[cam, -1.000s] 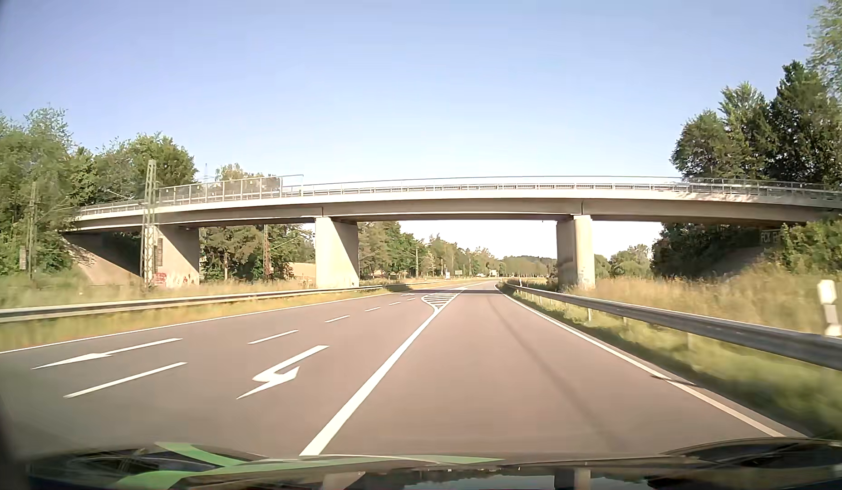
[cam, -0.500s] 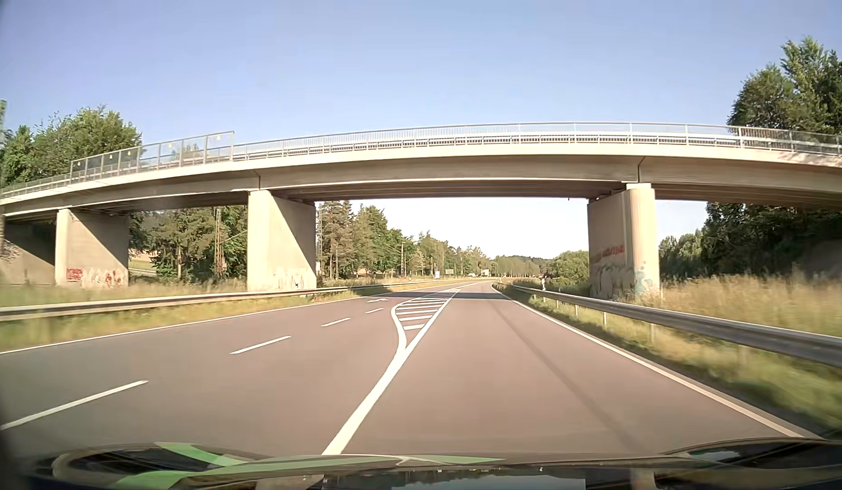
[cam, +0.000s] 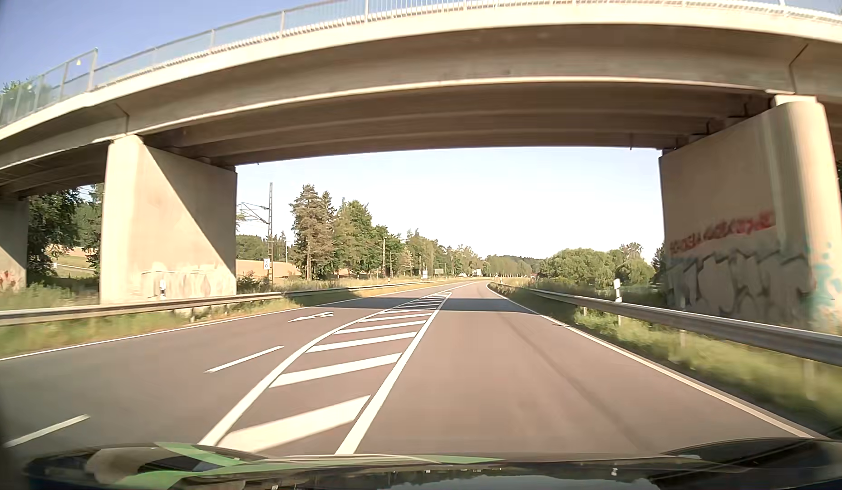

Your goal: Follow the waypoints while adhering to traffic rules and regulations

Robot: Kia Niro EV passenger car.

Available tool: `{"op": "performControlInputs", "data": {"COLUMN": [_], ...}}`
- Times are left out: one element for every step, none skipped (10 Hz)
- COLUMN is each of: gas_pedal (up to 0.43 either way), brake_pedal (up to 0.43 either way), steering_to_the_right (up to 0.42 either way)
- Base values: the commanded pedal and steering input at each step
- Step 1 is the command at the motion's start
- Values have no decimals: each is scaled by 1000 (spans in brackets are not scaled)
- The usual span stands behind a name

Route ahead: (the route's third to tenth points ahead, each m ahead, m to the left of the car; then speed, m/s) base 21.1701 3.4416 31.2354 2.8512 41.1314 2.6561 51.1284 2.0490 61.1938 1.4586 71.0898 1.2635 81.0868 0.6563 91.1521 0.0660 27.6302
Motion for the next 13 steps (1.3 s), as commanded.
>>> {"op": "performControlInputs", "data": {"gas_pedal": [260, 260, 268, 280, 280, 268, 260, 248, 248, 248, 248, 248, 248], "brake_pedal": [0, 0, 0, 0, 0, 0, 0, 0, 0, 0, 0, 0, 0], "steering_to_the_right": [8, 8, 7, 6, 5, 5, 5, 5, 5, 5, 4, 4, 4]}}
